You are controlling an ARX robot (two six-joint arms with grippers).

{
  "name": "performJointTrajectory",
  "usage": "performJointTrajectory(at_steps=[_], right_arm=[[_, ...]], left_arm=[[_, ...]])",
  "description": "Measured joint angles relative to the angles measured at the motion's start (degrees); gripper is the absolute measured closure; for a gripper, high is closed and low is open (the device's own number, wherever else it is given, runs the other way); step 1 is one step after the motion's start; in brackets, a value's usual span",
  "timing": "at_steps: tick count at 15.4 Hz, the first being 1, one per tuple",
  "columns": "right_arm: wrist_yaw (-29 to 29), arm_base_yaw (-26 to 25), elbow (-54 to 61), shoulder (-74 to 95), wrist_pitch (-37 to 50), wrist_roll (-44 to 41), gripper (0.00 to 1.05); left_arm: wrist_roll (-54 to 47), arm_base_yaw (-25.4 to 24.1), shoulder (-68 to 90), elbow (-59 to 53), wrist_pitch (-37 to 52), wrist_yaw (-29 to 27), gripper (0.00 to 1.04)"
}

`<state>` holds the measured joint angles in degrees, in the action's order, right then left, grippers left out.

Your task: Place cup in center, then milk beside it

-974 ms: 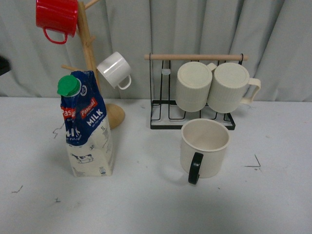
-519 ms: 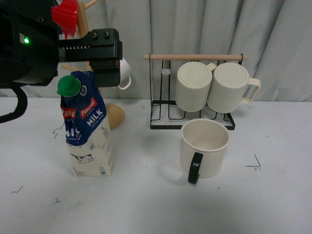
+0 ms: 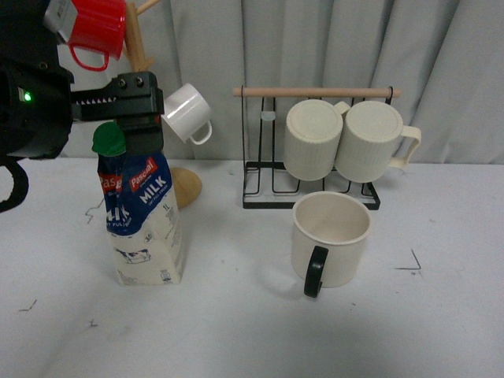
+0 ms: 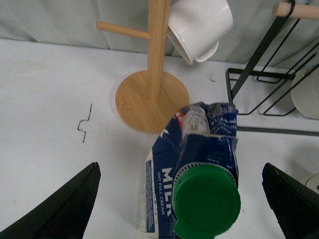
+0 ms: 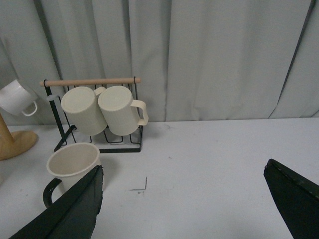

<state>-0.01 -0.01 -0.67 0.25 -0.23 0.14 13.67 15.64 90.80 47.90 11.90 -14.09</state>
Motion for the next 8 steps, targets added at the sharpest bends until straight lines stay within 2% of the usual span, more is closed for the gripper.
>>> performJointTrajectory(at_steps=[8], right_arm=[[0.0, 0.0, 0.0, 0.0, 0.0, 0.0, 0.06]], left_arm=[[4.0, 1.4, 8.9, -4.04, 6.71, -2.54, 0.07]])
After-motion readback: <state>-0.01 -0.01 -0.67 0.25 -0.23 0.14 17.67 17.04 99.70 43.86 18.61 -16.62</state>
